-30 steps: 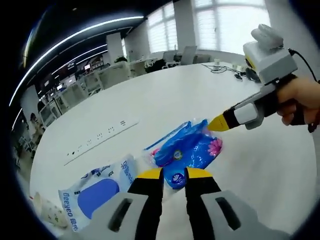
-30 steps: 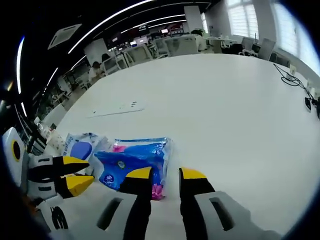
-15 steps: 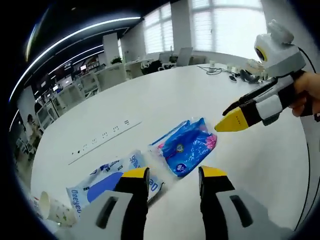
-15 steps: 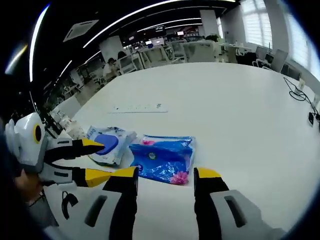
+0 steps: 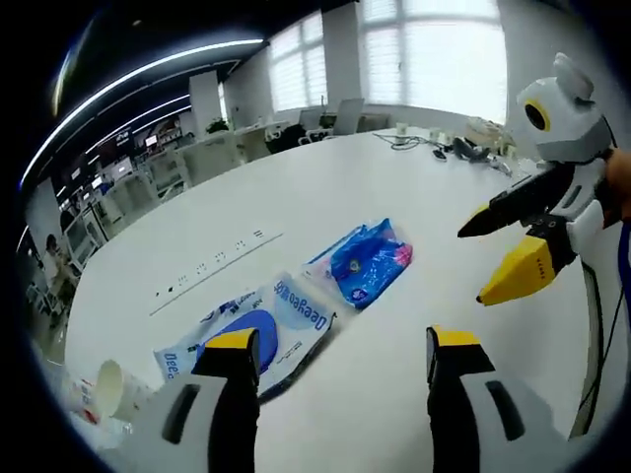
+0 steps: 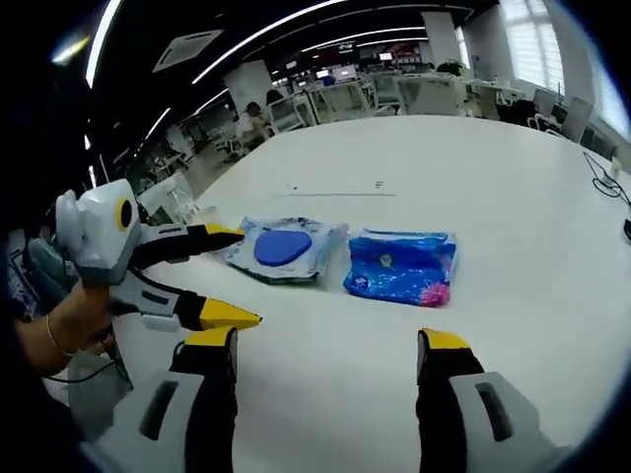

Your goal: Arrange the tabletop items into an orderly group along one side of the table until the central work area is clear of visible clutter.

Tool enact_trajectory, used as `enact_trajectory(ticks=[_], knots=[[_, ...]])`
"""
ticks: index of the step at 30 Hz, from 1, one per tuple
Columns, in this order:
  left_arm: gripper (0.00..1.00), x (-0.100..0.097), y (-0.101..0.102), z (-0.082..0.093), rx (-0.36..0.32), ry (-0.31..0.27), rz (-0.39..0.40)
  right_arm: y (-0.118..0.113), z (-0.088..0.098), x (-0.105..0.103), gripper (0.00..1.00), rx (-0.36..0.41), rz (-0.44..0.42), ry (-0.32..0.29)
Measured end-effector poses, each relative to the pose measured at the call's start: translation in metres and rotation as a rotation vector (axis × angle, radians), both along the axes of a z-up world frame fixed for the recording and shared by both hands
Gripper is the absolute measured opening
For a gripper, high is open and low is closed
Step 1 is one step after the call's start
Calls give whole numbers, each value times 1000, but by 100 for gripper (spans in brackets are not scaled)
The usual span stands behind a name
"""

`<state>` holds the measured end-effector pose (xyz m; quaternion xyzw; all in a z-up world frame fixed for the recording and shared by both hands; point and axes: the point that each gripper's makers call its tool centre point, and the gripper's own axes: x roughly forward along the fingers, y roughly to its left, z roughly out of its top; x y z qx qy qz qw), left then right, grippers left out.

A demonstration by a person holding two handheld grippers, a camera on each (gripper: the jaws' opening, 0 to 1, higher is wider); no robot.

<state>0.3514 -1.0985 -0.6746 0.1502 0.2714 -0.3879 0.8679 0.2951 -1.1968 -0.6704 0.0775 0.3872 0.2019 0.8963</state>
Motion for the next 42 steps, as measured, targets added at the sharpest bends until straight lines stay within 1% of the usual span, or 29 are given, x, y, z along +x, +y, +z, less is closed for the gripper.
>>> enact_trajectory(ticks=[2,3,8,10,11,14,18,24,30,34,37,42], knots=[[75,-2,8,4,-12,-12,0,11,2,-11,75,11,7,1],[78,-6,12,5,-15,-12,-2,13,2,-12,76,12,8,2],[84,-15,28,9,-16,-17,-8,35,1,-33,82,17,20,14],[87,-20,33,11,-23,-17,-21,44,2,-40,81,24,29,18],[89,-26,35,11,-28,-15,-41,48,2,-44,81,26,28,19],[90,-32,45,14,-34,-44,-47,59,0,-54,81,20,39,24],[93,-39,58,14,-59,-42,-39,74,-4,-68,81,36,52,40],[93,-51,78,11,-41,-51,-39,92,-11,-86,81,19,48,49],[91,-63,94,3,-20,-40,-48,109,-17,-98,79,24,31,67],[89,-67,105,-2,-20,-41,-42,119,-23,-105,75,22,-5,79],[86,-71,114,-7,-16,-32,-44,125,-26,-109,74,14,-28,76],[82,-77,126,-16,-20,-20,-46,135,-36,-116,71,12,-63,99]])
